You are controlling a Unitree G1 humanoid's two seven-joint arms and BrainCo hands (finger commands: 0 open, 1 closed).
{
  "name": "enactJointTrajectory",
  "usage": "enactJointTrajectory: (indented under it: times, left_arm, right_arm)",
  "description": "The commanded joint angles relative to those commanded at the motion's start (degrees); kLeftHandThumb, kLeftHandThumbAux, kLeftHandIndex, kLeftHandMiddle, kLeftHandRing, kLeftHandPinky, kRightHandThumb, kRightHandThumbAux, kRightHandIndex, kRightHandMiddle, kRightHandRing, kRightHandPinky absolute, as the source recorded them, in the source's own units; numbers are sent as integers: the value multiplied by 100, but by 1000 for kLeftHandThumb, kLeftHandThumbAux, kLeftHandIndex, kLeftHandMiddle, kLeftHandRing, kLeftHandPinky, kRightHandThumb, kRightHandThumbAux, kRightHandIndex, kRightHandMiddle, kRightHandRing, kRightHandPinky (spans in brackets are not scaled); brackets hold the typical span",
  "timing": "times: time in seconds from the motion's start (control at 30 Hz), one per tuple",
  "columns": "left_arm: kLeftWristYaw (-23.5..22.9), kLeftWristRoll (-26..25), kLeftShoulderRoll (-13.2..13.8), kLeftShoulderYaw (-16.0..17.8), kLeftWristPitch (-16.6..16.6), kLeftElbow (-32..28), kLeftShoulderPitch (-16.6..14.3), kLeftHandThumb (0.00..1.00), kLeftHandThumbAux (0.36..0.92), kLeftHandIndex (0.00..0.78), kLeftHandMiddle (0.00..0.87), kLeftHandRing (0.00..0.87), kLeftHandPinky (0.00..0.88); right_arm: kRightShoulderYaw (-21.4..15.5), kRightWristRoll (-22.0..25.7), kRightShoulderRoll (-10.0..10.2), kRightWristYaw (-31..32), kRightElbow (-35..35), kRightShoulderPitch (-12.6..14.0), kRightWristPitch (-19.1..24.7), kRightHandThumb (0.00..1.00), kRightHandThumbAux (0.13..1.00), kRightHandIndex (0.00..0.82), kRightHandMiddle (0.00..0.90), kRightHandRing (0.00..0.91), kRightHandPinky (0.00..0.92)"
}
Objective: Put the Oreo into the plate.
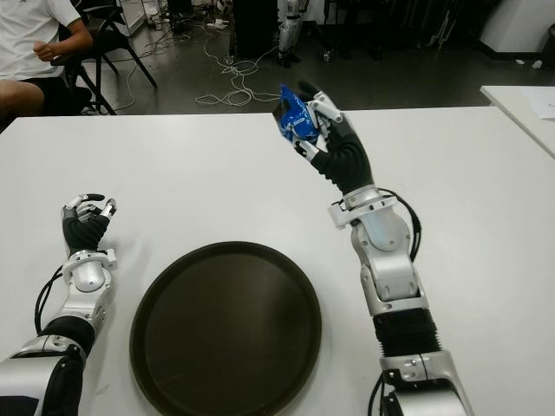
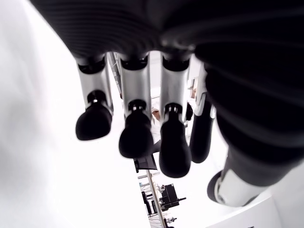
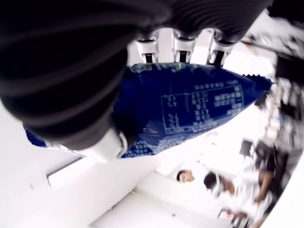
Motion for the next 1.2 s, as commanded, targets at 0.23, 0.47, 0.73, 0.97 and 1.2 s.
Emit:
enactJointTrajectory:
  times: [0.23, 0.47, 0.73, 0.97, 1.2]
  left_arm:
    - [-50, -28, 3, 1, -23, 7, 0, 704, 716, 435, 753, 765, 785]
    - [-84, -58, -5, 21, -7, 6, -2, 704, 716, 436, 753, 764, 779]
    - [-102, -70, -9, 30, 29, 7, -7, 703, 717, 435, 754, 766, 782]
    - [-185, -132, -25, 72, -5, -13, 9, 702, 717, 435, 745, 759, 773]
    - [-79, -39, -14, 29, 35, -16, 9, 701, 717, 435, 739, 752, 759]
  right_arm:
    - [50, -60, 103, 67, -129, 62, 217, 702, 719, 418, 58, 0, 0]
    - [121, -191, 188, 72, -162, 122, 344, 702, 717, 419, 59, 0, 0]
    - [377, -369, 307, 88, -221, 260, 458, 703, 717, 419, 61, 0, 0]
    - [777, -642, 280, 311, -515, 464, 317, 703, 718, 419, 70, 0, 0]
    - [990, -886, 16, 744, -450, 448, -76, 701, 718, 419, 62, 0, 0]
